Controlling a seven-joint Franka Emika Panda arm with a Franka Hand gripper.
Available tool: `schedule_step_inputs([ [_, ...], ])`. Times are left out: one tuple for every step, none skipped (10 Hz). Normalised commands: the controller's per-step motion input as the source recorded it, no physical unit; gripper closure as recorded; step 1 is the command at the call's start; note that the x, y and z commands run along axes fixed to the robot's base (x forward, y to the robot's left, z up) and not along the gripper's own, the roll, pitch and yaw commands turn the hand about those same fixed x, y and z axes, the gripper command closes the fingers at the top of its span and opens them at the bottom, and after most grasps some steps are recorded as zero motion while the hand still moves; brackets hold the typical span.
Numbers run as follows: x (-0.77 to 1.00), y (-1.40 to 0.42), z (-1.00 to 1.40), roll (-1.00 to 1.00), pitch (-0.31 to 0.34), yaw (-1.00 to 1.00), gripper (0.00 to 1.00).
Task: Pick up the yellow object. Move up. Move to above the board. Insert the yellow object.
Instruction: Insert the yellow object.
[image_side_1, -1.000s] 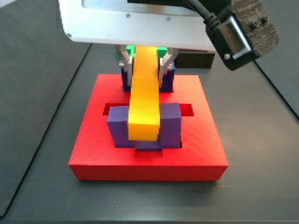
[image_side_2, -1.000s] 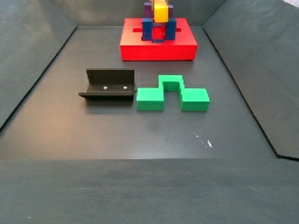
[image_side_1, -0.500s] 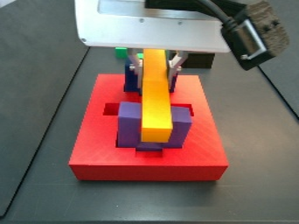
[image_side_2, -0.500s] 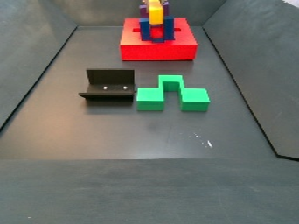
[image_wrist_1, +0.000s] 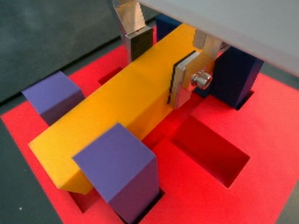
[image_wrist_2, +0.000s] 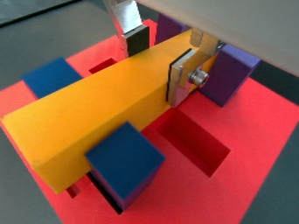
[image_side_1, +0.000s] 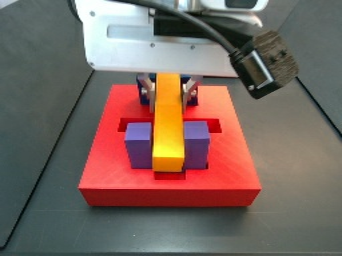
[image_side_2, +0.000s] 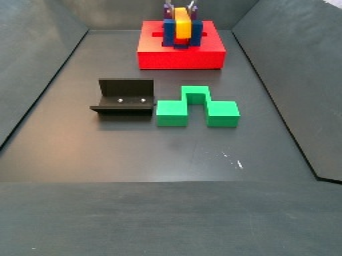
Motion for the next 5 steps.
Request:
schedule_step_inputs([
  [-0.23, 0.0, -0.37, -0.29, 0.03, 0.0, 1.0],
  [-0.09, -0.15, -0.32, -0.21, 0.004, 0.0, 1.0],
  [0.0, -0.33, -0.24, -0.12, 0.0, 0.0, 1.0],
  [-0.06, -0.17, -0.29, -0.11, 0.0, 0.0, 1.0],
  [-0.11, 0.0, -0.31, -0.02, 0.0, 0.0, 1.0],
])
